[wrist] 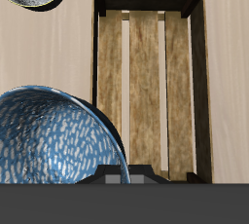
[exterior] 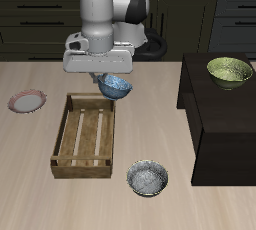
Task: Place the blue bowl in the wooden tray
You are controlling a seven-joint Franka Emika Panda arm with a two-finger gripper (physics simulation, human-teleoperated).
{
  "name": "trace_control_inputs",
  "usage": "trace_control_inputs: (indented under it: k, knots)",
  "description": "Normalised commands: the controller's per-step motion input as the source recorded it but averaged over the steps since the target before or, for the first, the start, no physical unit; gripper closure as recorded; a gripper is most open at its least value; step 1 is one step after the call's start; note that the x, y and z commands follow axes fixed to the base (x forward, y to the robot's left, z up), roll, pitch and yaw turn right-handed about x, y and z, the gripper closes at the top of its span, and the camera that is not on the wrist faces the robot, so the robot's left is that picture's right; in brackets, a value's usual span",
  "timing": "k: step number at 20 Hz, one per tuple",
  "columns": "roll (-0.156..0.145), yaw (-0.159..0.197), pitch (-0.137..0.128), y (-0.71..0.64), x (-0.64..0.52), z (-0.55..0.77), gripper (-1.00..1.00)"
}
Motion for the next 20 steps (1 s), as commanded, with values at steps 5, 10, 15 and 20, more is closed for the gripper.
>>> trace_control_inputs:
  k: [5,10,15,20]
  knots:
    - [-0.063,-0.012,-0.015,-0.5,0.04,0.13,1.0]
    - [-0.062,-0.016,0.009,-0.41,0.06,-0.05,1.0]
    - [-0.047,-0.007,0.008,-0.27,0.06,-0.09,1.0]
    - [-0.022,0.016,0.043,-0.04,0.14,-0.35,1.0]
